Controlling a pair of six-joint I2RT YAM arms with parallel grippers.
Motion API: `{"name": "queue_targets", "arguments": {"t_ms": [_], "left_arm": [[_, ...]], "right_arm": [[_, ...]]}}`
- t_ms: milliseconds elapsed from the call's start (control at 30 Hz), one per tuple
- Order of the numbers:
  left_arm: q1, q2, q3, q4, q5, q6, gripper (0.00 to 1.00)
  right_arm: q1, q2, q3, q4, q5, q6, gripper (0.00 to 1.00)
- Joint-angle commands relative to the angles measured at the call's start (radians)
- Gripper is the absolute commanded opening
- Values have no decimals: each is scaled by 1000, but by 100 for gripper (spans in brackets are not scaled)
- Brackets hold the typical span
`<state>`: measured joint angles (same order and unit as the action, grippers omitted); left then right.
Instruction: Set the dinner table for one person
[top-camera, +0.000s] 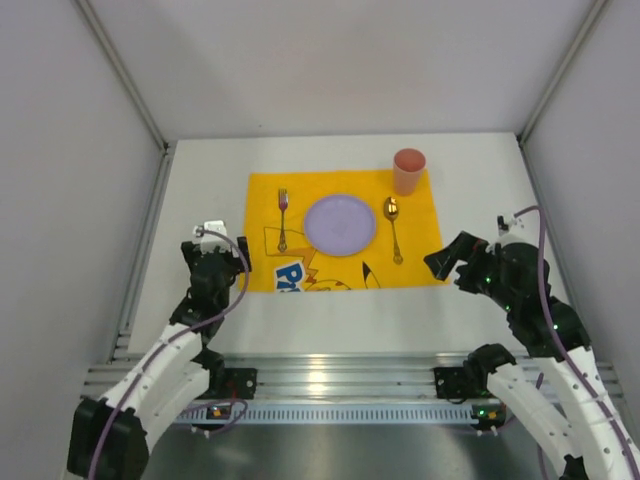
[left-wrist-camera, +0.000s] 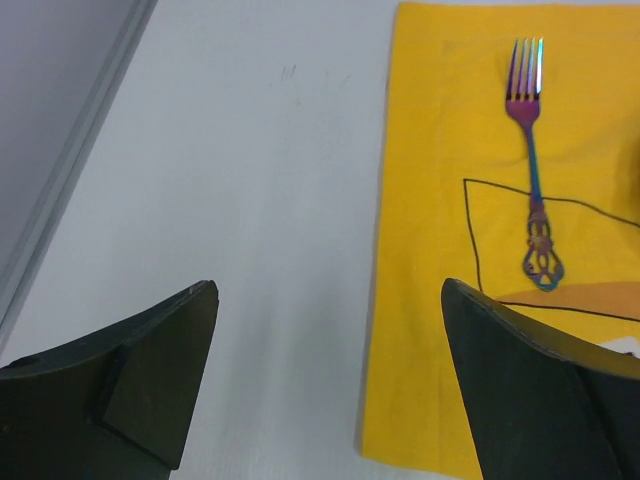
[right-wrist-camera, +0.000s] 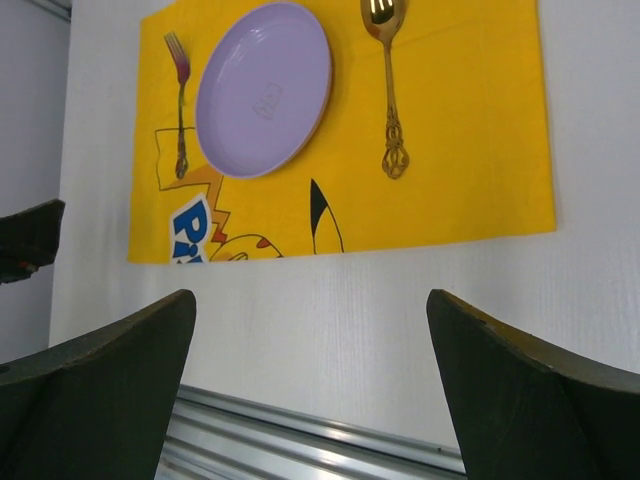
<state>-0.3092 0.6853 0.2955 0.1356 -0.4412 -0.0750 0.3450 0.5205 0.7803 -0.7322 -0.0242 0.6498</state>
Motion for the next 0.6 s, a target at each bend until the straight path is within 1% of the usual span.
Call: {"name": "queue_targets", "arguments": {"t_ms": [0, 33, 67, 100, 200, 233, 267, 300, 333, 367, 400, 433, 500, 533, 567], "left_arm": [[4, 150, -30, 342, -56, 89, 99], [5, 222, -36, 395, -54, 113, 99], [7, 262, -35, 438, -60, 121, 99], [10, 349, -32, 528, -63, 119, 99], [47, 472, -27, 646, 30, 97, 99], [65, 559, -24, 727, 54, 84, 99], [70, 603, -22, 772, 56, 80, 99], [77, 678, -19, 809, 61, 78, 99], [93, 710, -12, 866, 71, 77, 98], [99, 739, 4, 857, 59, 86, 99], [111, 752, 46, 799, 76, 78, 99], [123, 761, 45, 815, 119, 101, 98], [145, 780, 16, 904, 208, 116, 98], [206, 801, -42, 974, 249, 81, 98], [235, 818, -53, 1051, 280, 37, 99]], "right_arm": [[8, -39, 53, -30, 15, -1, 100], [8, -49, 56, -48, 7, 1, 100], [6, -57, 66, -58, 4, -1, 100], [8, -75, 71, -65, 4, -4, 100], [9, -88, 105, -111, 20, -27, 100], [8, -83, 115, -136, 21, -41, 100], [8, -77, 138, -148, 20, -48, 100], [8, -65, 151, -162, 21, -56, 100], [8, -59, 163, -183, 21, -73, 100], [8, -53, 186, -191, 20, -79, 100], [8, -45, 194, -202, 21, -88, 100], [6, -42, 200, -203, 20, -102, 100], [9, -33, 211, -204, 21, -111, 100], [8, -28, 212, -202, 21, -116, 100], [8, -24, 212, -200, 21, -118, 100]]}}
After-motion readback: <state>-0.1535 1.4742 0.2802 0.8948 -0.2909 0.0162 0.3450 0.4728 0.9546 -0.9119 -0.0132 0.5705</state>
